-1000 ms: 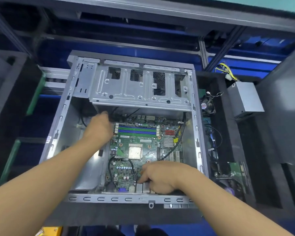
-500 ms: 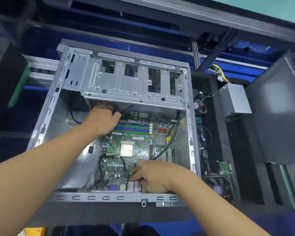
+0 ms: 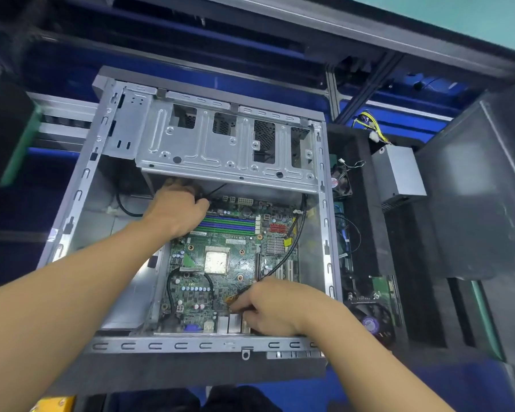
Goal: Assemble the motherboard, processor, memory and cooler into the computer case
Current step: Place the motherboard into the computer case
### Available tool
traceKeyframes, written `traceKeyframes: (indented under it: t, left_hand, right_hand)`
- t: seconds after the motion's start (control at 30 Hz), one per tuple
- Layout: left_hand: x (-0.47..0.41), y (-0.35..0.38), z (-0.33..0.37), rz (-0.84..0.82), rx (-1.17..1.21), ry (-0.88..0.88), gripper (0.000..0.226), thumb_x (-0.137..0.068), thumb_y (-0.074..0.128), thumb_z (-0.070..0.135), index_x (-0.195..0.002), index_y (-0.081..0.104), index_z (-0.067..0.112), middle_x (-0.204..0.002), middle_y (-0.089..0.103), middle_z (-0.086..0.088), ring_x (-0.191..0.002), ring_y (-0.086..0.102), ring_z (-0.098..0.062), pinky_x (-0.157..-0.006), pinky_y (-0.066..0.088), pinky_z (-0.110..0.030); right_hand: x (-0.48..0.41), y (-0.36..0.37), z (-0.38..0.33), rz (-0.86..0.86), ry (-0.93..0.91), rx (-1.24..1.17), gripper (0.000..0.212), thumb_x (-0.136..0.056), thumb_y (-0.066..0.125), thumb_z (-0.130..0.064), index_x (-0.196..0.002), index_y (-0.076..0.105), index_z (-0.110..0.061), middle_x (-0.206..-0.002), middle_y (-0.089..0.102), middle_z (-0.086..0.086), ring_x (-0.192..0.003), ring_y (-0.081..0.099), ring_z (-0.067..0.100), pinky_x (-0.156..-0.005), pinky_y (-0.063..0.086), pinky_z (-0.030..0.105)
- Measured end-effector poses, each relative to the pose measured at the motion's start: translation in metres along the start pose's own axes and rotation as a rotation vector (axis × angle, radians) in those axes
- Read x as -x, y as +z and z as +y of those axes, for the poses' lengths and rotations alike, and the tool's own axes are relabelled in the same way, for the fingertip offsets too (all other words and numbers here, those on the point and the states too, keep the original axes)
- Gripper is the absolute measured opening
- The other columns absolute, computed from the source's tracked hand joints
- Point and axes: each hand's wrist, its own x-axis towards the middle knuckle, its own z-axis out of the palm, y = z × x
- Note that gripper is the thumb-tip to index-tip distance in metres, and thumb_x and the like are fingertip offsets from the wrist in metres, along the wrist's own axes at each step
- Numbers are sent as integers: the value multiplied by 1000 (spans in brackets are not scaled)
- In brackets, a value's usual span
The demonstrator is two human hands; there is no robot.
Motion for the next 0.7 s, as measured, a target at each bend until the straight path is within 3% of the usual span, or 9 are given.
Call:
traceKeyframes:
  t: [0.13,0.3,0.47,0.53,0.6,0.67,0.7]
  left_hand:
    - [5,-6,6,-33,29,-24,46,-88,32,41,-112,62,17,-120,58,-16,-114,45,-31,-94,42,-39]
    - [7,-25,9,-78,129,-48,37,-97,32,29,-104,62,8,-125,58,-18,-112,49,-31,-97,44,-38]
    - [9,-31,8,-158,62,-66,32,-99,34,18,-85,59,2,-96,61,-16,-82,53,-27,-74,42,-33]
    - [9,-34,10,-181,35,-48,23,-98,36,14,-88,55,5,-90,54,-12,-83,54,-27,-74,44,-34]
    - [10,-38,14,-191,6,-28,18,-97,38,12,-93,55,7,-88,51,-10,-85,55,-29,-75,47,-35]
    - [13,-42,18,-225,-31,-9,26,-96,40,12,-110,60,4,-94,54,-12,-91,56,-31,-79,48,-37]
    - [15,-42,19,-238,-58,8,30,-96,40,13,-119,58,6,-104,56,-14,-99,56,-32,-87,46,-39]
  right_hand:
    - [0,4,0,11,52,-65,41,-101,44,-18,-136,63,-24,-139,63,2,-122,57,24,-96,43,26]
    - [-2,4,-1,-16,53,-68,44,-99,44,-12,-138,61,-26,-145,57,-5,-127,56,20,-105,45,29]
    - [-6,3,2,-12,64,-80,41,-99,44,-12,-131,66,-28,-138,62,-5,-123,58,19,-107,46,35]
    - [-5,4,-1,36,62,-92,40,-98,43,-10,-122,70,-27,-125,70,-5,-112,65,17,-98,52,32]
    - [-4,4,-4,164,60,-222,36,-99,42,-8,-108,72,-26,-103,74,-8,-89,72,9,-77,56,26]
    - [-5,0,-9,319,41,-352,27,-100,45,-11,-103,66,-28,-94,73,-10,-70,72,5,-59,53,20]
    - [-9,-3,-11,392,20,-326,22,-101,48,-14,-107,64,-28,-96,72,-10,-68,70,5,-59,52,20]
